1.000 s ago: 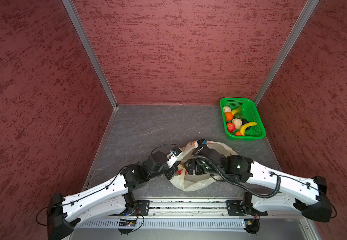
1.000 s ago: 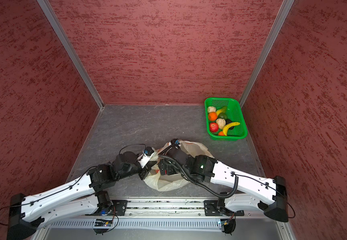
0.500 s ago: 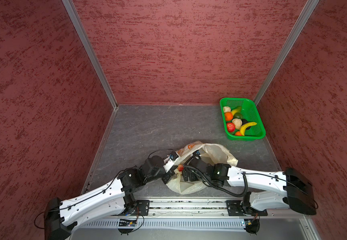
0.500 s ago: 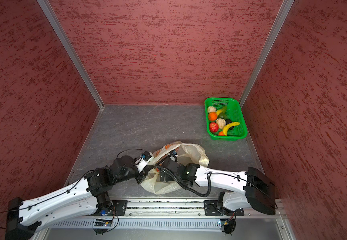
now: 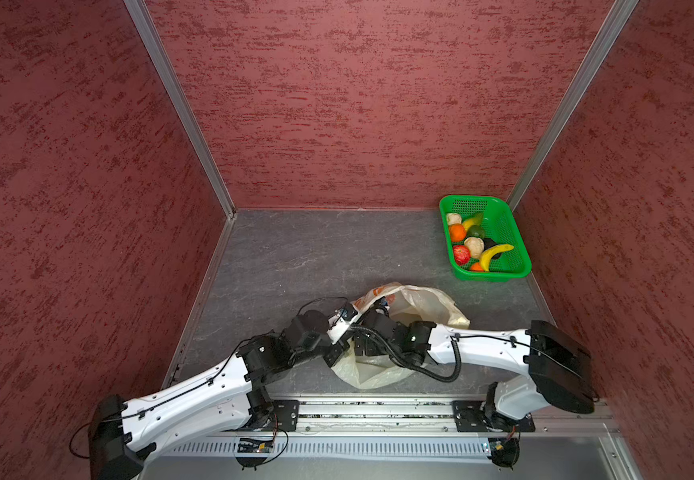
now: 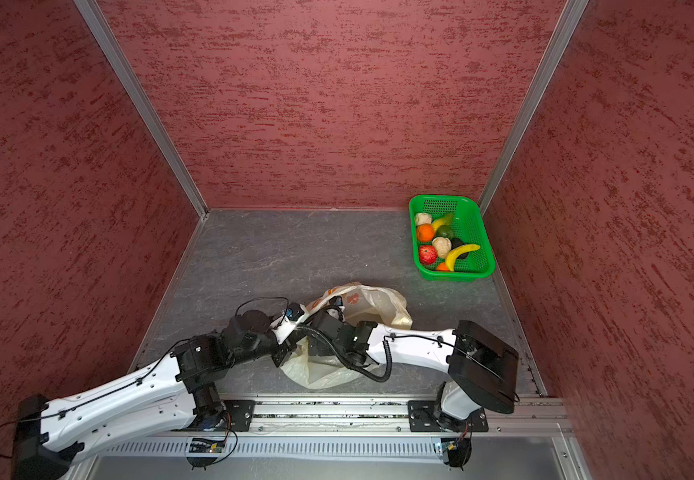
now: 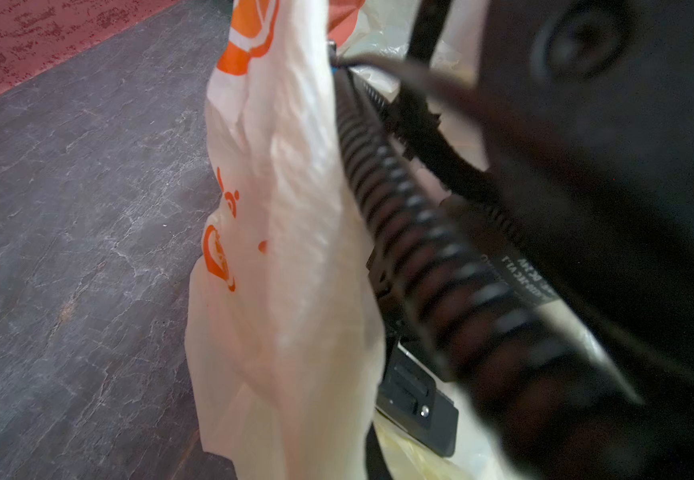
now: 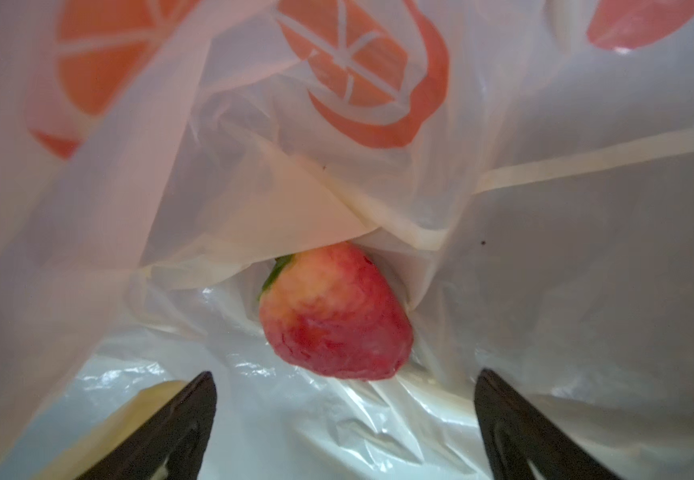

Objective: Untie the knot of the plastic bag and take out the fruit
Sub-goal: 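Move the right gripper from the basket into the bag mouth toward the red apple, then close the right gripper on the red apple inside the bag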

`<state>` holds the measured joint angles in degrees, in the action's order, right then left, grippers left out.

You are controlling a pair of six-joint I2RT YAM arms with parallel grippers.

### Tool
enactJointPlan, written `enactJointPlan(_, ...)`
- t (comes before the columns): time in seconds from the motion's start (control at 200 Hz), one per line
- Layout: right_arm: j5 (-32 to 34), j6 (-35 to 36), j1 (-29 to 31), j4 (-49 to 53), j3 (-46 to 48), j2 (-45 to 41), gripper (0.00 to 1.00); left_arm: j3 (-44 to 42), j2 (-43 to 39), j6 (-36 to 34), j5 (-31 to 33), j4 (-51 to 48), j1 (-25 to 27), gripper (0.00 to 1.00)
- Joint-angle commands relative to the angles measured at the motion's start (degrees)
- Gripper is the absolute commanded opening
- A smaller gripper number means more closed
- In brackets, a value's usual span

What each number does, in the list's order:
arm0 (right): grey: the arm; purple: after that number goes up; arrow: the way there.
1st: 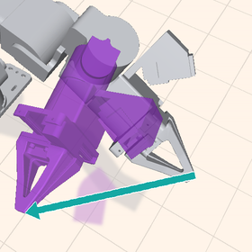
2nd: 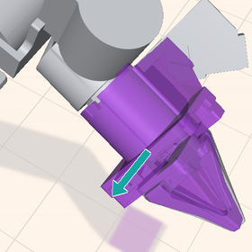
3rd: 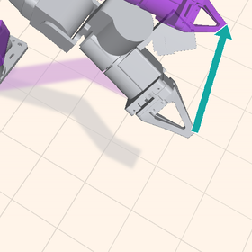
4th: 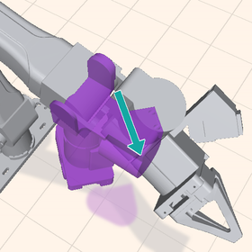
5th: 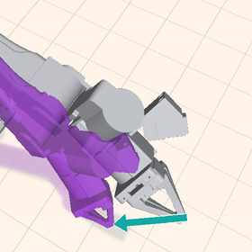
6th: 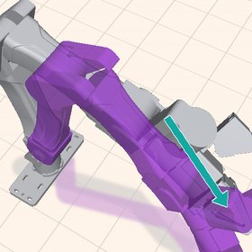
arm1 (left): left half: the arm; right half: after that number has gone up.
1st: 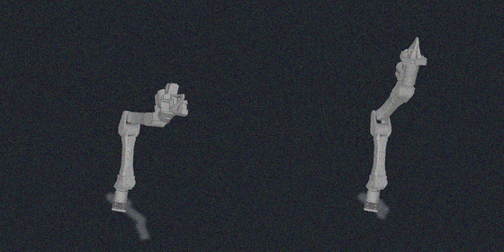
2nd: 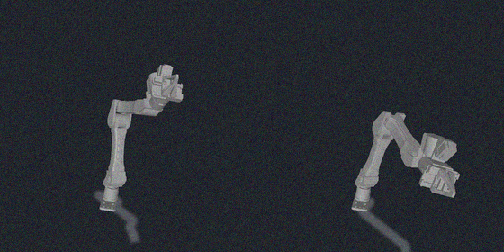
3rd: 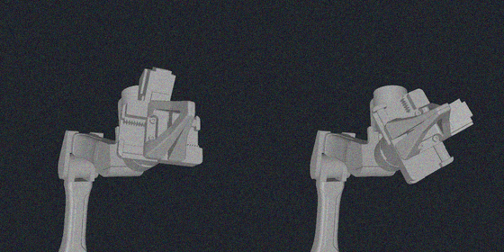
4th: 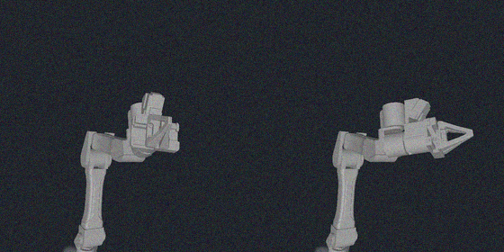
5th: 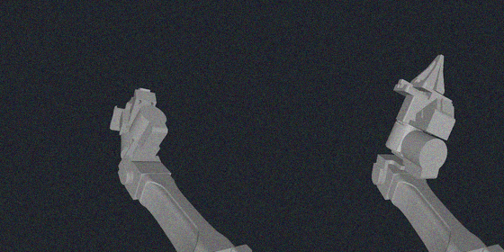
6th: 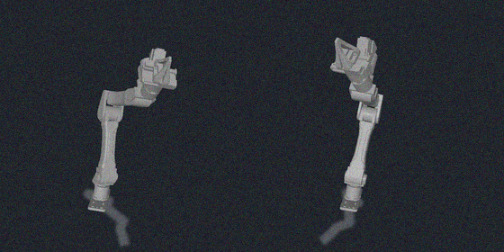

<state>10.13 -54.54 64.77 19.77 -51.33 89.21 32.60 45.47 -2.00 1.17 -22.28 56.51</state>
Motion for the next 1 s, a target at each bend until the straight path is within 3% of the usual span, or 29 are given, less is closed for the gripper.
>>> enactJointPlan(0.0, 0.5, -0.5, -0.8, 1.0, -3.7, 2.9, 0.98, 0.2, 0.0, -1.4, -2.3, 0.8, 0.0, 0.00)
enactJointPlan(0.371, 1.4, -2.1, -3.9, 6.4, -8.3, 11.2, 0.98, 0.2, -0.1, -1.4, -2.6, 0.0, 0.0, 0.00)
enactJointPlan(0.827, 7.1, -10.3, -5.5, 14.8, -2.8, 1.3, 0.98, 1.0, 1.5, -1.8, -2.1, -0.5, 0.0, 0.00)
enactJointPlan(0.997, 6.8, -10.2, -6.1, 13.7, -1.5, -0.8, 0.98, 1.0, 2.7, -1.4, -2.7, 0.9, 0.3, 0.00)
